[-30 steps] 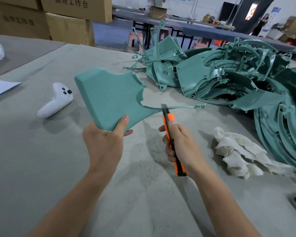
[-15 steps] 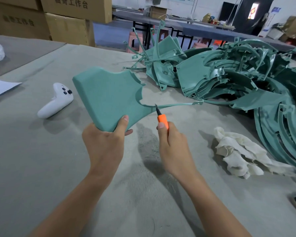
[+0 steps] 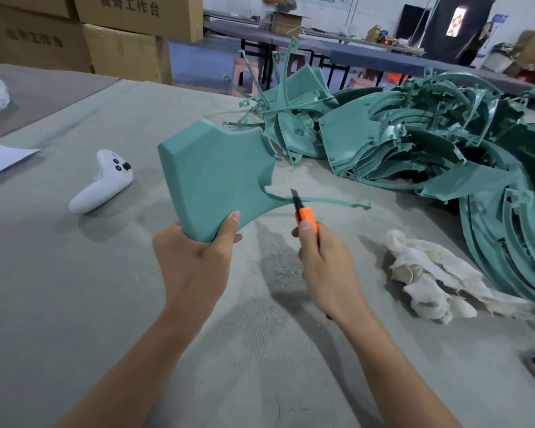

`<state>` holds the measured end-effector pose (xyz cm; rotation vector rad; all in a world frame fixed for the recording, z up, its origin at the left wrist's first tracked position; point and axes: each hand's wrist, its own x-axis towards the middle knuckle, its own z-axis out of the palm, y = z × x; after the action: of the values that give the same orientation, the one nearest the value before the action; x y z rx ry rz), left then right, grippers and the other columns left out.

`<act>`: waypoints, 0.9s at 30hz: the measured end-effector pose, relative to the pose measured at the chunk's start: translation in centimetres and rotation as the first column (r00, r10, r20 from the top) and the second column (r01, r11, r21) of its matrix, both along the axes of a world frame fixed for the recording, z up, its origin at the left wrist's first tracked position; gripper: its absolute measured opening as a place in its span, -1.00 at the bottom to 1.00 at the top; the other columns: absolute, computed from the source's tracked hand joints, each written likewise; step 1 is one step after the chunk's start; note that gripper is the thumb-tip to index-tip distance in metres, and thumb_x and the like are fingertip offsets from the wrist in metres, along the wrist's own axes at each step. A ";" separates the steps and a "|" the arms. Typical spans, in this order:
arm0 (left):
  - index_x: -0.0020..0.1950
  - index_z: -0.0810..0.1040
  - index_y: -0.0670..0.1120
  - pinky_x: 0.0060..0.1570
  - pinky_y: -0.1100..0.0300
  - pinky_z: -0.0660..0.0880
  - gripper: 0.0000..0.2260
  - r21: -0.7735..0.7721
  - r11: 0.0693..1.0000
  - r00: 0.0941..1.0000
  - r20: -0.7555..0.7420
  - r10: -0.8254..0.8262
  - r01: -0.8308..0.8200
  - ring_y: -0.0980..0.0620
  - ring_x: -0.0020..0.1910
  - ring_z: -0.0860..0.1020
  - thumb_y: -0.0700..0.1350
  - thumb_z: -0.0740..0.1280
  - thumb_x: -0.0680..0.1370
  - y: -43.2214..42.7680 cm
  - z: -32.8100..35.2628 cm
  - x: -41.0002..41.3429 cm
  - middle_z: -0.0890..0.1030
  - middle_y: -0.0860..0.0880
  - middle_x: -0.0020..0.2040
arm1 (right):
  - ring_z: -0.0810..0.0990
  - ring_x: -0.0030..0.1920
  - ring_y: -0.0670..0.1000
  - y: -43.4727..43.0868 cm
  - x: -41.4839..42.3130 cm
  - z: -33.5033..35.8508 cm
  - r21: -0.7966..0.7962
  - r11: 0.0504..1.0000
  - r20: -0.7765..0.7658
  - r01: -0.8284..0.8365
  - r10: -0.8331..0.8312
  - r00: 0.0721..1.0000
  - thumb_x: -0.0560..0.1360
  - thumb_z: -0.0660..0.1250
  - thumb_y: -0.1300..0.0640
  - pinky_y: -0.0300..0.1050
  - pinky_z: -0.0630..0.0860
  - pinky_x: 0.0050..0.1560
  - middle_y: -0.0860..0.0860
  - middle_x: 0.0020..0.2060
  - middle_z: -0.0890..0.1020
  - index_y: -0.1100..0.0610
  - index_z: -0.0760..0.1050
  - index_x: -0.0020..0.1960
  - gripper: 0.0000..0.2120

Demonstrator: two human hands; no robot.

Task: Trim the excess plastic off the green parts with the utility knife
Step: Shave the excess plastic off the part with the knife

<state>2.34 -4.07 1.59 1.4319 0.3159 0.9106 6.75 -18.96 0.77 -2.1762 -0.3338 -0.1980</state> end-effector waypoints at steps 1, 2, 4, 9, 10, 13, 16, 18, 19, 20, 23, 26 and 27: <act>-0.31 0.60 0.16 -0.28 -0.15 0.64 -0.76 -0.006 1.000 1.000 -0.001 0.006 -0.006 0.20 -0.32 0.67 -0.19 0.48 0.42 0.1 0.0 0.0 0.66 0.26 -0.31 | 0.37 -0.47 -0.08 0.3 -0.2 0.0 0.007 1.000 -0.004 -0.028 0.028 1.000 0.66 0.00 -0.12 0.04 0.36 -0.38 -0.03 -0.42 0.45 0.18 0.48 -0.08 -0.55; -0.30 0.60 0.16 -0.27 -0.15 0.64 -0.76 -0.012 1.000 1.000 -0.003 0.011 -0.011 0.20 -0.32 0.67 -0.19 0.48 0.42 0.2 0.0 0.0 0.66 0.27 -0.31 | 0.37 -0.46 -0.07 0.3 -0.3 0.1 0.019 0.999 -0.006 -0.043 0.043 0.999 0.66 0.01 -0.12 0.05 0.36 -0.39 -0.03 -0.42 0.45 0.18 0.48 -0.08 -0.55; -0.32 0.62 0.17 -0.21 -0.15 0.64 -0.76 -0.007 1.000 1.000 -0.010 0.014 -0.014 0.21 -0.30 0.67 -0.17 0.47 0.42 0.3 0.2 0.0 0.65 0.28 -0.31 | 0.38 -0.46 -0.05 0.0 0.0 0.4 0.061 0.998 -0.011 -0.018 0.019 1.000 0.66 0.01 -0.12 0.02 0.36 -0.42 -0.03 -0.43 0.44 0.16 0.48 -0.09 -0.57; -0.31 0.61 0.39 -0.18 -0.13 0.63 -0.73 0.082 0.997 0.998 -0.054 0.007 -0.002 0.07 -0.29 0.68 -0.04 0.44 0.38 0.0 0.5 -0.4 0.62 0.32 -0.36 | 0.41 -0.43 0.01 -0.7 0.4 0.5 0.049 0.997 -0.047 0.054 -0.051 0.998 0.66 0.00 -0.12 0.03 0.40 -0.35 -0.04 -0.41 0.46 0.13 0.47 -0.09 -0.58; -0.31 0.60 0.39 -0.20 -0.13 0.62 -0.74 0.103 0.995 0.998 -0.055 0.008 -0.002 0.01 -0.30 0.68 -0.02 0.44 0.38 0.0 0.5 -0.4 0.62 0.30 -0.37 | 0.42 -0.43 0.00 -0.5 0.2 0.4 0.041 0.999 -0.044 0.028 -0.026 0.999 0.65 -0.01 -0.14 0.01 0.38 -0.35 -0.06 -0.42 0.46 0.11 0.47 -0.10 -0.58; -0.31 0.61 0.39 -0.23 -0.12 0.61 -0.77 0.124 0.992 0.999 -0.048 0.018 -0.012 -0.07 -0.30 0.68 0.00 0.44 0.38 0.2 0.3 -0.4 0.62 0.26 -0.39 | 0.40 -0.44 -0.04 0.0 0.0 0.2 0.063 0.998 -0.042 -0.019 0.022 0.999 0.65 0.00 -0.14 -0.04 0.33 -0.35 -0.08 -0.45 0.44 0.02 0.48 -0.12 -0.62; -0.32 0.61 0.37 -0.26 -0.14 0.60 -0.79 0.145 0.989 0.999 -0.042 0.020 -0.014 -0.14 -0.30 0.68 0.00 0.44 0.37 0.1 0.2 -0.3 0.61 0.17 -0.42 | 0.37 -0.47 -0.12 -0.4 0.5 0.3 0.074 0.997 -0.068 -0.011 0.016 0.998 0.66 0.01 -0.11 -0.12 0.29 -0.33 -0.10 -0.48 0.41 0.02 0.51 -0.08 -0.63; -0.33 0.61 0.36 -0.25 -0.17 0.59 -0.79 0.148 0.989 0.999 -0.035 0.022 -0.016 -0.18 -0.29 0.67 0.00 0.44 0.37 -0.1 0.1 -0.3 0.60 0.11 -0.43 | 0.37 -0.46 -0.13 -0.6 0.6 0.3 0.071 0.997 -0.092 -0.006 0.012 0.996 0.67 0.01 -0.11 -0.14 0.29 -0.32 -0.11 -0.47 0.41 0.04 0.53 -0.03 -0.61; -0.33 0.61 0.35 -0.25 -0.17 0.59 -0.79 0.150 0.988 0.999 -0.030 0.026 -0.021 -0.19 -0.29 0.67 -0.01 0.44 0.37 -0.1 0.1 -0.2 0.60 0.08 -0.42 | 0.36 -0.46 -0.13 -0.6 0.6 0.3 0.075 0.997 -0.104 -0.008 0.015 0.994 0.67 0.01 -0.11 -0.14 0.28 -0.32 -0.11 -0.48 0.40 0.05 0.53 -0.03 -0.61; -0.33 0.61 0.35 -0.25 -0.17 0.59 -0.79 0.153 0.988 0.999 -0.028 0.030 -0.026 -0.19 -0.29 0.67 -0.01 0.44 0.37 -0.1 0.0 -0.2 0.60 0.06 -0.41 | 0.35 -0.47 -0.13 -0.6 0.7 0.3 0.085 0.996 -0.115 -0.012 0.022 0.993 0.67 0.00 -0.11 -0.15 0.27 -0.33 -0.11 -0.49 0.39 0.05 0.53 -0.03 -0.61; -0.32 0.62 0.35 -0.24 -0.15 0.61 -0.79 0.143 0.989 0.999 -0.041 0.031 -0.025 -0.11 -0.30 0.68 -0.01 0.44 0.38 0.2 0.0 -0.1 0.63 0.19 -0.40 | 0.30 -0.52 -0.15 -0.8 0.9 0.3 0.123 0.992 -0.145 -0.028 0.046 0.988 0.67 0.01 -0.12 -0.13 0.23 -0.36 -0.13 -0.56 0.37 0.03 0.51 -0.09 -0.61; -0.30 0.64 0.31 -0.20 -0.10 0.65 -0.74 0.085 0.996 1.000 -0.023 0.011 -0.009 0.09 -0.28 0.69 -0.10 0.47 0.40 0.1 0.0 0.1 0.65 0.28 -0.32 | 0.29 -0.55 -0.16 -0.8 0.8 0.1 0.147 0.988 -0.159 -0.043 0.066 0.985 0.67 0.01 -0.12 -0.15 0.20 -0.37 -0.15 -0.58 0.37 0.01 0.51 -0.12 -0.61; -0.30 0.66 0.26 -0.22 -0.05 0.66 -0.73 0.050 0.999 1.000 -0.002 0.009 -0.009 0.15 -0.28 0.68 -0.15 0.47 0.42 0.2 0.1 0.1 0.66 0.28 -0.31 | 0.29 -0.54 -0.17 -0.8 0.8 0.1 0.151 0.988 -0.164 -0.041 0.065 0.984 0.67 0.02 -0.12 -0.15 0.20 -0.37 -0.14 -0.57 0.37 0.00 0.51 -0.12 -0.61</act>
<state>2.48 -3.84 1.72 1.4781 0.3030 0.9295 7.54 -19.77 0.88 -2.0199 -0.2723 -0.0078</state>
